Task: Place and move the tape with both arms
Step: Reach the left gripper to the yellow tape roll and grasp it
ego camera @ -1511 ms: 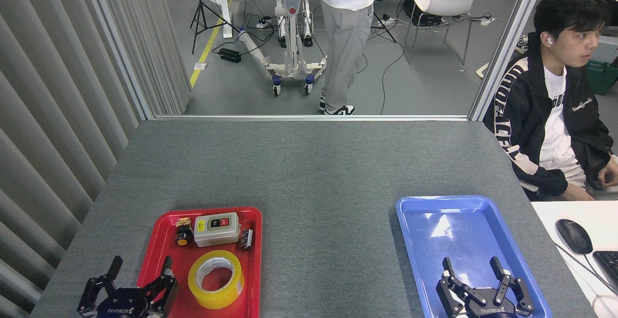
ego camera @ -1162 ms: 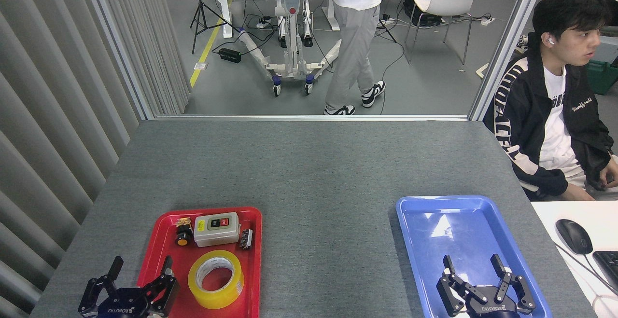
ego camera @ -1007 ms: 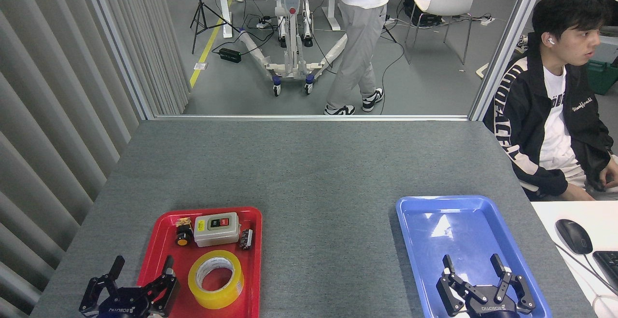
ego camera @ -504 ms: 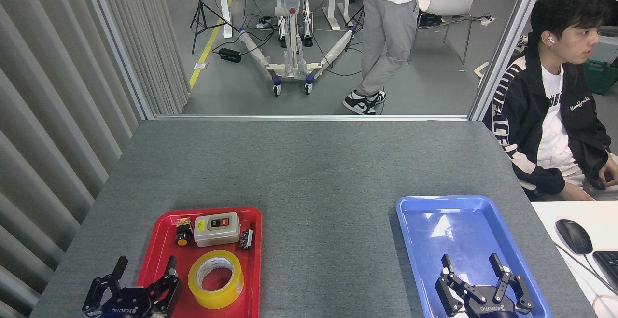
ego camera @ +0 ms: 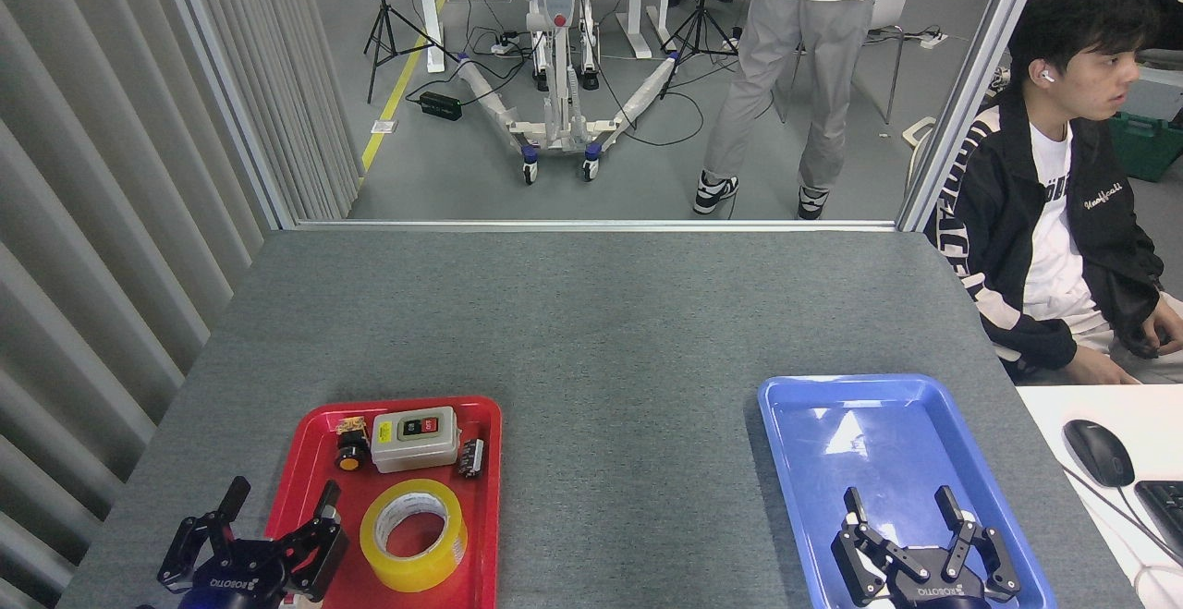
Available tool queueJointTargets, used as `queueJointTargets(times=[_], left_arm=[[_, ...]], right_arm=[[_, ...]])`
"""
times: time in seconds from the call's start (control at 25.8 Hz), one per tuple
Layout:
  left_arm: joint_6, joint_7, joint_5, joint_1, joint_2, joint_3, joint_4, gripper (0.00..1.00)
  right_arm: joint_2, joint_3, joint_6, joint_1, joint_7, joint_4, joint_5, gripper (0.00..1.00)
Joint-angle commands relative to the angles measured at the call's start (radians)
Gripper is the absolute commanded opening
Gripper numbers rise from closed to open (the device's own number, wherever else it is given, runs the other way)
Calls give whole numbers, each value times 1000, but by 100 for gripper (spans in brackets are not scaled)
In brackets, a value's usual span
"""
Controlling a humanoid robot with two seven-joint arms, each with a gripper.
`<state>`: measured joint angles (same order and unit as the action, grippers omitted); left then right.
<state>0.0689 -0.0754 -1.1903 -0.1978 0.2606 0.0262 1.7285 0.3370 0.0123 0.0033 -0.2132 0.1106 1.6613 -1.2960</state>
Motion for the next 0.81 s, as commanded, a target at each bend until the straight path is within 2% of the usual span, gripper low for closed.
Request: queueJointTargets(times=[0.0,0.15,0.23,0.31,0.46,0.54,0.62,0.77], left_arm=[[5,3,48,24,8,17,-4,100],[8,19,90,83,45,15,0,100],[5,60,150,118,68,12,-3,100],[0,161,202,155,78,11,-6,100],[0,464,213,212,86,-29,-1,100],[-1,585,218,247,134,-91,-6,100],[-1,646,235,284,166,-135,-7,100],[2,684,347,310,170,-163,-75,100]], right_arm=[[2,0,3,0,0,0,-3,100],[4,0,-2,0,0,0,-6,100],[5,0,-5,0,0,0,-6,100],[4,0,-17,0,1,0,-6,100],[-6,-2,-34,2,1,0,-8,100],[-7,-2,-32,2,1,0,-8,100],[-9,-2,-32,2,1,0,-8,100],[-13,-2,-34,2,1,0,-9,100]])
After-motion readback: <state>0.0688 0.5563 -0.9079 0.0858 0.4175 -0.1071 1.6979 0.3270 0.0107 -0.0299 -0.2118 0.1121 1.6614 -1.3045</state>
